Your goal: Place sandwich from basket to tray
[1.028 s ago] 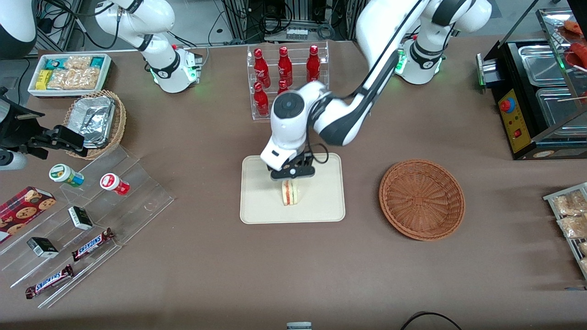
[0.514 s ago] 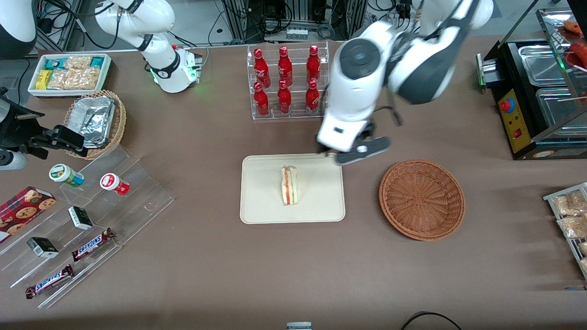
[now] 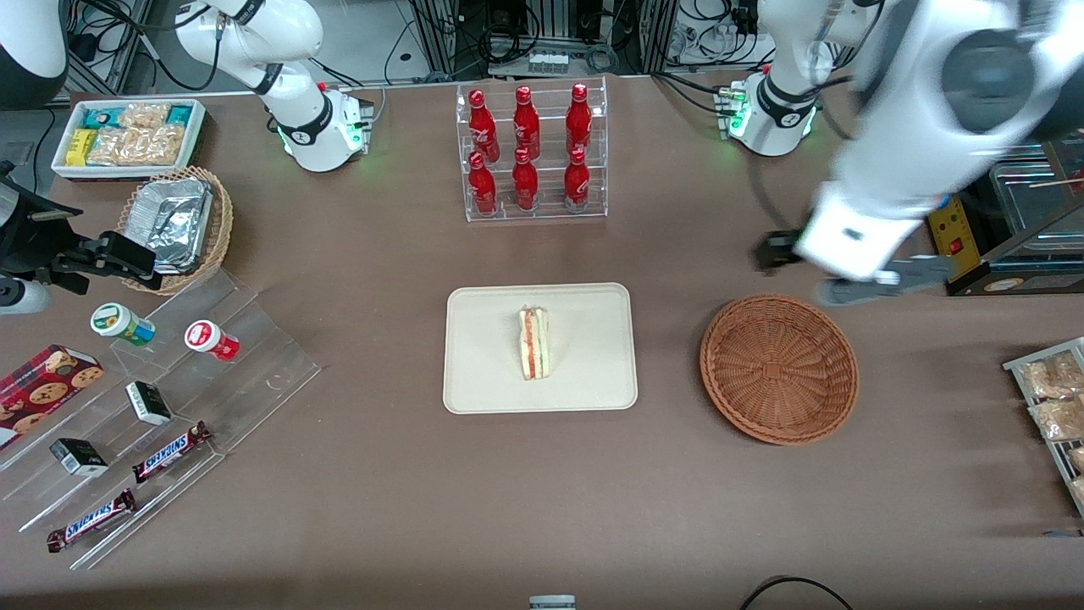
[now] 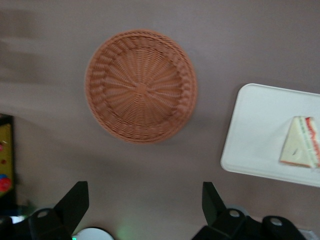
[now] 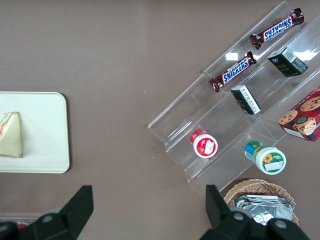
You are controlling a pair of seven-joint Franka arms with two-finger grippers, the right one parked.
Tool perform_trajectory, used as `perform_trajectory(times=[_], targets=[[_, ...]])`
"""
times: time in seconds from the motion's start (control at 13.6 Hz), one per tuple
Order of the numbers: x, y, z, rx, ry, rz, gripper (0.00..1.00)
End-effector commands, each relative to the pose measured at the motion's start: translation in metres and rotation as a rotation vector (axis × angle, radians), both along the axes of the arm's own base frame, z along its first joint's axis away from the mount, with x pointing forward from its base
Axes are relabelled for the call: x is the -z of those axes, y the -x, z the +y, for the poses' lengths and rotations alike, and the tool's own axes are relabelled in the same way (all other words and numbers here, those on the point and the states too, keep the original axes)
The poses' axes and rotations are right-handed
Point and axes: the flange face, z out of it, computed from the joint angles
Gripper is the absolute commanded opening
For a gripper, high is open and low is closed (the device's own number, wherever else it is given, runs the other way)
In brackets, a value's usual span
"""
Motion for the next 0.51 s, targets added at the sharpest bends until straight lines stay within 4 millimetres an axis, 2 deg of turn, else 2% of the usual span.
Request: perform_trajectory(times=[0.0,0.07,0.29,0.44], targets=[[-0.007,0.002,0.064,0.046,0.032,0.017,1.00],[-0.011,0.004,0.083,0.053,0.036,0.013,1.00],[-0.007,0.009,0.134,0.078,0.045,0.029,1.00],[-0.005,0.018,0.155,0.162,0.059,0.038,1.00]])
